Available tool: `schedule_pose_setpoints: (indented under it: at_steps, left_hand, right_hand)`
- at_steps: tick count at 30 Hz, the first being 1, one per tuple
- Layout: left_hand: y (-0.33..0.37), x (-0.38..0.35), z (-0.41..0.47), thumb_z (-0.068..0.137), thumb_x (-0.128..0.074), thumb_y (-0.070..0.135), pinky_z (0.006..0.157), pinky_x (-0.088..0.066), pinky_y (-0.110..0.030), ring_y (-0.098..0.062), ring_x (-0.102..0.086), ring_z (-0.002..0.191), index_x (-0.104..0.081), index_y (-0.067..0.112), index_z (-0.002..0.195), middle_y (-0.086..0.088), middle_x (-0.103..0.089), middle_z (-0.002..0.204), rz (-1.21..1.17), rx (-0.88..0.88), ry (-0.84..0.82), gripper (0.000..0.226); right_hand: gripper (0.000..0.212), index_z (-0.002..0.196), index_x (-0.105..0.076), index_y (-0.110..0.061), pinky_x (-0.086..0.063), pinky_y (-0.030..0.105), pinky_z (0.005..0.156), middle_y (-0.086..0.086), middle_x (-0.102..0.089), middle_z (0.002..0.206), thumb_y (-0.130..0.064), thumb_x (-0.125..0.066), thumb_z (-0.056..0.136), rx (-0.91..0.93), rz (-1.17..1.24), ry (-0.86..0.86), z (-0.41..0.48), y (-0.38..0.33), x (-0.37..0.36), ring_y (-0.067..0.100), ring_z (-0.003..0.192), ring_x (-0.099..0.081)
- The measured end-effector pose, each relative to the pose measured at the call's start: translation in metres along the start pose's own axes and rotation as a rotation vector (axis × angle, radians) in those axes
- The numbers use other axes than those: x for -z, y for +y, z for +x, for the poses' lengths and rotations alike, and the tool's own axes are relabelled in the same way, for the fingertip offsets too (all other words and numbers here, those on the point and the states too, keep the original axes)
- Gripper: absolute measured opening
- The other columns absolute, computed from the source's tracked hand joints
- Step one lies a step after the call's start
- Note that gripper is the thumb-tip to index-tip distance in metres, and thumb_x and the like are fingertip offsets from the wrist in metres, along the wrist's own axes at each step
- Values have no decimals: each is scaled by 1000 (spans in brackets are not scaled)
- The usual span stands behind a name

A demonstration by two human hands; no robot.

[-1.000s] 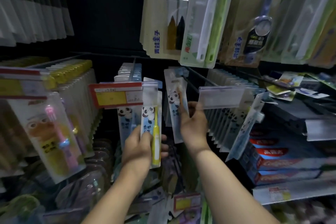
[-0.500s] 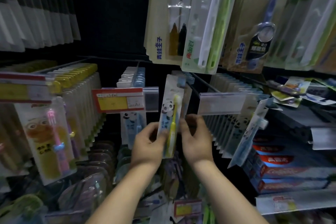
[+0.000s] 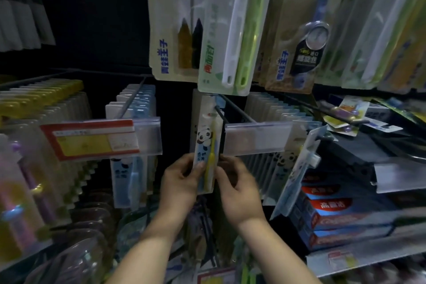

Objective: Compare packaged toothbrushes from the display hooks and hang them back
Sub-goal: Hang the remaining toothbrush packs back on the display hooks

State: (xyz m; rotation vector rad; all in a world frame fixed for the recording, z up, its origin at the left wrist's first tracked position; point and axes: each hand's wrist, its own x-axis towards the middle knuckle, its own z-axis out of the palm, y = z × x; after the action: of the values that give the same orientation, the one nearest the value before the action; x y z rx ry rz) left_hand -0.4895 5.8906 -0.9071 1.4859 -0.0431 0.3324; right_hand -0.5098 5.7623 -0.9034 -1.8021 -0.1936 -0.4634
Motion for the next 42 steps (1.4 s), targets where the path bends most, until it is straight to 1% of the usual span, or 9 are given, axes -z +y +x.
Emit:
schedule_pose_setpoints:
  at_steps: [8, 12, 15, 18, 21, 25, 29, 35, 42]
  left_hand:
    - [-3, -7, -18, 98, -69, 32, 82, -43, -22, -13, -61, 99, -52, 15, 148, 4, -65, 111, 330, 196, -8, 55]
    - [4, -4, -38, 100, -67, 31, 88, -35, -18, -25, -60, 125, -55, 11, 141, -10, -63, 132, 509, 295, -76, 47]
    - [13, -14, -48, 99, -67, 32, 81, -37, -20, -27, -63, 119, -60, 25, 111, -2, -64, 113, 615, 243, -78, 16]
    - [21, -36, -60, 92, -73, 39, 87, -41, -19, -12, -60, 104, -60, 27, 133, 4, -68, 125, 590, 115, -77, 44]
    - [25, -57, -73, 85, -79, 47, 99, -44, -23, -6, -56, 119, -51, 40, 137, 16, -59, 134, 507, 52, -205, 59]
    - [26, -82, -75, 83, -78, 53, 108, -31, -20, -3, -35, 143, -24, 48, 155, 23, -32, 159, 432, 44, -363, 90]
    - [22, -104, -73, 93, -67, 52, 114, -26, -21, -2, -22, 152, 2, 48, 160, 22, -10, 168, 338, 32, -468, 96]
    - [17, -124, -64, 94, -57, 57, 125, -29, -32, 1, -26, 151, 3, 75, 141, 26, -16, 165, 229, 15, -440, 79]
    - [17, -133, -74, 93, -67, 48, 115, -42, -35, -11, -36, 148, -6, 49, 158, 18, -16, 164, 314, 4, -376, 89]
  right_hand:
    - [25, 115, -57, -45, -53, 35, 101, -11, -66, 119, -28, -65, 99, -14, -172, 18, -14, 5, 30, 7, 111, -64]
    - [21, 120, -63, -35, -56, 33, 91, -11, -68, 113, -30, -64, 99, 75, -235, 20, -32, -4, 55, 4, 103, -66]
    - [8, 104, -66, -31, -57, 31, 69, -12, -69, 86, -30, -61, 97, 214, -308, 169, -39, -17, 77, 6, 77, -67]
    - [6, 90, -62, -24, -47, 28, 59, -10, -62, 72, -25, -61, 96, 274, -263, 415, -43, -24, 97, 10, 65, -60]
    - [12, 98, -55, -24, -48, 33, 69, -4, -58, 91, -23, -67, 96, 154, -238, 528, -44, -22, 112, 11, 78, -57]
    - [49, 126, -51, -27, -48, 38, 99, -3, -52, 127, -38, -77, 85, -78, -146, 406, -29, -4, 122, 15, 116, -56]
    - [66, 144, -48, -28, -51, 47, 108, -3, -67, 132, -32, -75, 84, -184, 286, 242, -13, 2, 118, 13, 120, -65]
    - [55, 133, -60, -20, -55, 29, 90, -1, -77, 116, -26, -69, 79, -165, 420, 164, 3, 0, 111, 16, 109, -72]
    - [51, 128, -64, -18, -57, 21, 81, 1, -78, 113, -25, -67, 78, -167, 410, 168, -8, -6, 116, 15, 106, -73]
